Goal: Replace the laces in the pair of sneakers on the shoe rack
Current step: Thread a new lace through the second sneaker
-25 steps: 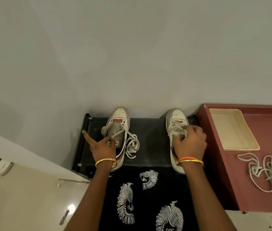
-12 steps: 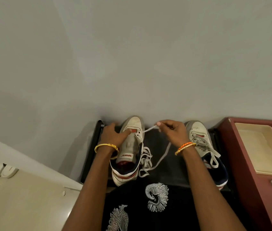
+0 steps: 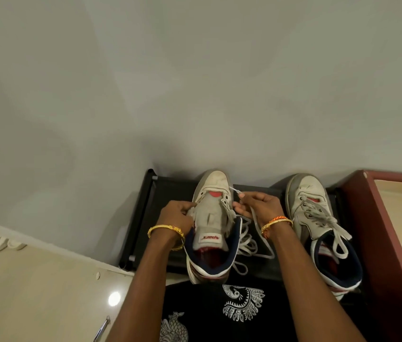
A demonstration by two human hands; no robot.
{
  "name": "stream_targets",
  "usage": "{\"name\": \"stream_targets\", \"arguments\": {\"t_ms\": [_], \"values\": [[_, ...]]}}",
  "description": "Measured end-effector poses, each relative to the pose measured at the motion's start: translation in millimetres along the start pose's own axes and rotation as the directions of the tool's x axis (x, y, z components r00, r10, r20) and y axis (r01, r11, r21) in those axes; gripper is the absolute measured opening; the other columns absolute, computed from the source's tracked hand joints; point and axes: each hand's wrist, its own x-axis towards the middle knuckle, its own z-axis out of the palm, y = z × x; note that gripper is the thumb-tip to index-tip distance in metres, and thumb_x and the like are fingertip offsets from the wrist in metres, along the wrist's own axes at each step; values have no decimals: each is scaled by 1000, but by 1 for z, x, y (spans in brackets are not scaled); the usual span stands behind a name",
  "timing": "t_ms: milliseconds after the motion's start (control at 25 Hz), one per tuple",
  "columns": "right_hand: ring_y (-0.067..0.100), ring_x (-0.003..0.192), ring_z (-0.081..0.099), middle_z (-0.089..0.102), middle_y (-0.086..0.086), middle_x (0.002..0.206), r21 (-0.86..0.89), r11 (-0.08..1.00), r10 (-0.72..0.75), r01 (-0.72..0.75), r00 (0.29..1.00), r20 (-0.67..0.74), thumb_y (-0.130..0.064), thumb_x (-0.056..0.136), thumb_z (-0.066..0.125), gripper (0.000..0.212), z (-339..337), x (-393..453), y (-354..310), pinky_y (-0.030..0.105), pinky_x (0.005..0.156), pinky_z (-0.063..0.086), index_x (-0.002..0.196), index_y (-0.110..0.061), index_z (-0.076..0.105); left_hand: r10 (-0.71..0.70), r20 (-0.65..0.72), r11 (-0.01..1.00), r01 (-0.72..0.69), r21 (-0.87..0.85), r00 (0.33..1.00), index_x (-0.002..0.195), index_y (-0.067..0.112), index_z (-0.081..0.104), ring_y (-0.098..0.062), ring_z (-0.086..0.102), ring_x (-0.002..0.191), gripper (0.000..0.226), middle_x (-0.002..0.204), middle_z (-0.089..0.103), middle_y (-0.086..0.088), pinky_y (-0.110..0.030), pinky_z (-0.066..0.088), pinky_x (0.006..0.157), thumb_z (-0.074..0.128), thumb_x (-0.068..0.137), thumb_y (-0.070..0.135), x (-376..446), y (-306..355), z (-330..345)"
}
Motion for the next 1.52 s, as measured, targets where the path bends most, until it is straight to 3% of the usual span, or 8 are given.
{"name": "stream_targets", "arguments": {"t_ms": [240, 520, 720, 840, 960, 1160, 1400, 1520], "values": [[15, 51, 59, 66, 9, 64, -368, 926, -126, 84, 988, -90, 4, 85, 61, 12, -9, 17, 5, 23, 53, 54, 91, -1, 70, -5, 115, 997, -4, 82, 993, 123, 15, 61, -24, 58, 107, 37, 120, 62, -9, -38, 48, 96, 61, 87, 9, 8, 16, 12], [15, 62, 63, 66, 4, 69, -592, 790, -235, 160, 971, -52, -5, 83, 65, 14, -19, 14, 6, 25, 55, 55, 73, -15, 68, 136, 206, 894, -210, 397, 969, 114, 16, 67, -28, 49, 122, 27, 135, 52, -8, -38, 39, 107, 62, 88, 13, 45, 62, 33], [16, 65, 66, 69, 6, 77, -628, 750, -248, 209, 968, 26, -6, 84, 66, 7, -20, 19, 10, 25, 58, 58, 80, -10, 71, 158, 127, 912, -194, 360, 979, 84, 17, 72, -32, 40, 130, 16, 143, 38, -9, -44, 34, 110, 79, 72, 10, 61, 59, 44], [18, 70, 68, 70, 3, 74, -672, 699, -292, 246, 955, 45, -6, 81, 69, 8, -18, 21, 14, 30, 65, 59, 77, -13, 72, 182, 77, 927, -198, 320, 980, 93, 11, 73, -32, 35, 135, 20, 150, 30, -10, -39, 30, 111, 77, 74, 7, 59, 54, 50], [13, 70, 67, 69, -3, 68, -705, 652, -323, 280, 943, 76, -4, 78, 72, 10, -16, 24, 15, 29, 71, 57, 76, -14, 74, 206, 51, 949, -212, 232, 977, 95, 12, 74, -29, 29, 139, 21, 146, 39, -12, -31, 26, 110, 75, 75, 5, 56, 45, 58], [13, 57, 64, 67, 2, 63, -654, 710, -297, 260, 953, 56, -3, 74, 76, 15, -14, 25, 14, 24, 64, 56, 70, -16, 68, 233, 16, 932, -228, 280, 972, 96, 15, 75, -27, 40, 132, 20, 159, -2, -8, -27, 38, 100, 73, 78, 6, 55, 40, 64], [15, 69, 55, 58, 4, 83, -559, 823, -59, 99, 994, 90, -11, 75, 74, 27, -9, 30, 14, 27, 63, 49, 91, -13, 53, 275, 3, 876, -252, 411, 962, 91, 8, 72, -30, 40, 129, 15, 159, -1, -3, -34, 44, 95, 59, 85, 0, 53, 48, 72], [16, 81, 57, 52, 8, 100, -615, 786, -37, 61, 998, 51, -19, 71, 78, 44, -5, 31, 15, 29, 68, 53, 101, -15, 45, 249, 34, 857, -237, 458, 968, 101, 1, 68, -30, 39, 130, 18, 159, 3, -4, -32, 40, 99, 56, 87, 1, 54, 53, 70]]}}
